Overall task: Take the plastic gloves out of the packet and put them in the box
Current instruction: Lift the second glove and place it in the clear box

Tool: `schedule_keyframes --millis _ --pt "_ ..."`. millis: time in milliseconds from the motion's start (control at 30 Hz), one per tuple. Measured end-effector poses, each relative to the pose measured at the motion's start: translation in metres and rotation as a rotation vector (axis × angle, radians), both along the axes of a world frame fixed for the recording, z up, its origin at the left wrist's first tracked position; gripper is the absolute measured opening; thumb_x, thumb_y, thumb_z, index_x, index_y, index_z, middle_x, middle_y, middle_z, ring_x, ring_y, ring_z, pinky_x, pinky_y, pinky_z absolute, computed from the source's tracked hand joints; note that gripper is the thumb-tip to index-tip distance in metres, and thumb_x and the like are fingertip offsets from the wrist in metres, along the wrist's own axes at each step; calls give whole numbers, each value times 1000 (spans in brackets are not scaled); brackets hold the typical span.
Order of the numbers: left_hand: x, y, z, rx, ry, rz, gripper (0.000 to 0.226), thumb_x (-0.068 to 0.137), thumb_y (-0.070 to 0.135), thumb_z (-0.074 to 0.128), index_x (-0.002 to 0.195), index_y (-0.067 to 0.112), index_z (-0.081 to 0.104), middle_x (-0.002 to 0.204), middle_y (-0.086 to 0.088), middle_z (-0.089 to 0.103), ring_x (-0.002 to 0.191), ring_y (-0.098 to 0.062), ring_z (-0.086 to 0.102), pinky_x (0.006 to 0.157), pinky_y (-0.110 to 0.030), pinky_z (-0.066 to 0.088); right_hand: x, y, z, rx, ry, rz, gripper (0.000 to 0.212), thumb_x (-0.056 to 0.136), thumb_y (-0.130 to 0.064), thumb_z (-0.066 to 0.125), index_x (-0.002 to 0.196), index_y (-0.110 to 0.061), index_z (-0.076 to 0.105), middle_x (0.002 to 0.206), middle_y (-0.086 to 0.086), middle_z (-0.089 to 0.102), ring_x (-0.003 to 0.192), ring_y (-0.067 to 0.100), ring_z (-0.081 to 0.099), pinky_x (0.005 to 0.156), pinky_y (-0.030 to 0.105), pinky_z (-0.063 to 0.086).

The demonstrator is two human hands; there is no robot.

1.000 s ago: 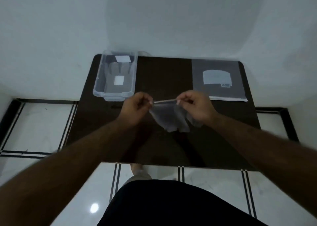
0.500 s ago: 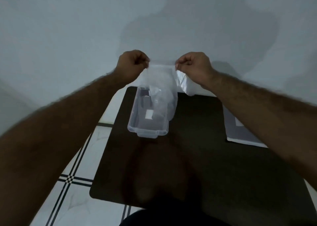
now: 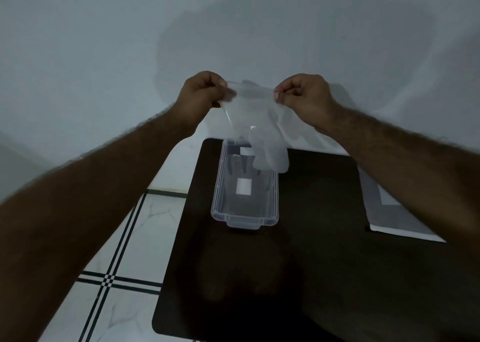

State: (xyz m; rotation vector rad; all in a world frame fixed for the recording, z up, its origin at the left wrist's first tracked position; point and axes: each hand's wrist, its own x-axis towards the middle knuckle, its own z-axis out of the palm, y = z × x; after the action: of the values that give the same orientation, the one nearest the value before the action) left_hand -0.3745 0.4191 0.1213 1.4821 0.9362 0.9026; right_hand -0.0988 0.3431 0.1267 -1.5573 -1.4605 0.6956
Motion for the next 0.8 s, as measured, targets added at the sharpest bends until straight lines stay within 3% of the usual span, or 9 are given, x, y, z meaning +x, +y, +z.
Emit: schedule_keyframes --millis 67,167,300,400,533,600,700,800 --pt "2 7 -4 -156 -87 -18 16 104 4 57 95 12 66 87 -9 78 88 -29 76 80 -38 59 -3 6 -1 -5 -8 -4 11 89 -11 85 99 -11 82 90 2 82 85 11 77 87 27 63" --pt "2 16 -16 -191 -11 25 13 106 10 59 98 15 67 75 -2 72 72 -21 72 76 -39 56 -5 16 -3 -4 -56 -19 7 89 -12 84 96 -12 82 83 0 80 78 8 73 83 27 61" --pt "1 19 -20 15 135 33 4 105 11 62 103 11 66 74 -5 71 62 -13 67 62 -25 50 -6 22 -5 -5 -105 -61 8 89 -15 84 97 -12 83 82 5 79 77 14 74 87 34 65" --pt "-1 18 -21 226 142 24 6 104 15 63 101 11 64 75 -4 69 66 -14 65 70 -30 56 -7 20 -7 41 -151 -75 10 91 -19 83 98 -12 83 86 5 81 83 23 78 87 36 66" --pt "-8 1 -26 543 265 33 16 109 24 59 106 9 62 77 -3 68 66 -7 61 68 -22 50 -7 4 -13 111 -180 -55 9 93 -21 81 98 -14 82 90 3 80 79 15 74 80 31 64" --pt "-14 -9 -32 652 301 -11 17 111 23 57 108 6 61 81 -5 69 71 -13 66 71 -24 52 -8 -11 -20 126 -186 -14 7 94 -18 81 100 -14 81 91 0 79 80 10 73 80 26 62" --pt "-22 -19 -47 759 366 -93 20 110 22 54 108 4 61 88 -5 74 78 -19 71 73 -29 52 -10 -36 -40 92 -189 52 8 95 -14 81 101 -9 81 95 2 81 86 18 77 83 28 63" --pt "-28 -25 -73 777 460 -162 27 105 29 48 108 5 61 87 -8 72 72 -30 67 73 -37 50 -10 -55 -61 54 -256 113 8 95 -14 80 102 -10 81 96 -2 80 89 13 76 86 27 61"
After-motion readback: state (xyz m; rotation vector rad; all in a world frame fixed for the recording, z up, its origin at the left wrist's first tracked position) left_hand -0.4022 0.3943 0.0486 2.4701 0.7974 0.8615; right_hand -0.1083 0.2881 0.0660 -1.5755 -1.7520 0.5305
